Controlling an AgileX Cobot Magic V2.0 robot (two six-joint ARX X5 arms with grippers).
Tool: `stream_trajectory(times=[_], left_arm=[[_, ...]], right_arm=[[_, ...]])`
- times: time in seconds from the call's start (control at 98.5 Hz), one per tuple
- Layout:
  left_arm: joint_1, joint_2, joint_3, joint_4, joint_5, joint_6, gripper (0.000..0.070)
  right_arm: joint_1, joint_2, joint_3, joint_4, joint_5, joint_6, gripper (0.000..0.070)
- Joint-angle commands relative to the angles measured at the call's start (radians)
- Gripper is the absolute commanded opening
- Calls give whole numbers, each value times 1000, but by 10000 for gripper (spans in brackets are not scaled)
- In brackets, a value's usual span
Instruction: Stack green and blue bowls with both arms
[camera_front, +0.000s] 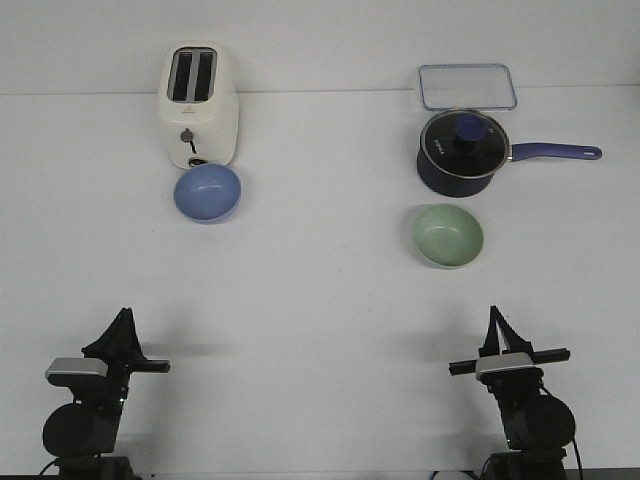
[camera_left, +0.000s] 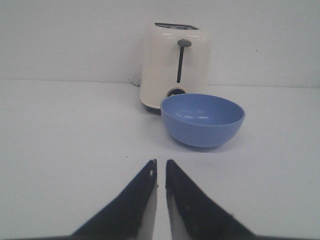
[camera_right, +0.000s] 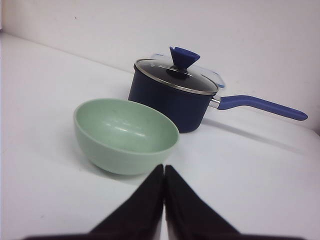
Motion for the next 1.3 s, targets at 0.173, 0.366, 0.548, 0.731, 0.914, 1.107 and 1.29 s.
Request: stream_trajectory(times=[0.173, 0.366, 0.548, 0.731, 0.914, 1.107, 1.29], left_arm=[[0, -1, -20, 13, 4, 5, 15], [0, -1, -20, 13, 4, 5, 15], [0, -1, -20, 12, 4, 5, 15], [0, -1, -20, 13, 4, 5, 15], [0, -1, -20, 13, 4, 5, 15], [0, -1, -20, 12, 4, 5, 15], [0, -1, -20, 12, 4, 5, 15]], right_arm=[[1, -1, -2, 14, 0, 0, 0], [1, -1, -2, 14, 0, 0, 0], [1, -1, -2, 14, 0, 0, 0], [1, -1, -2, 16, 0, 0, 0], [1, -1, -2, 25, -8, 163, 0], [1, -1, 3, 24, 25, 501, 0], [0, 53, 75, -29, 9, 626, 0]])
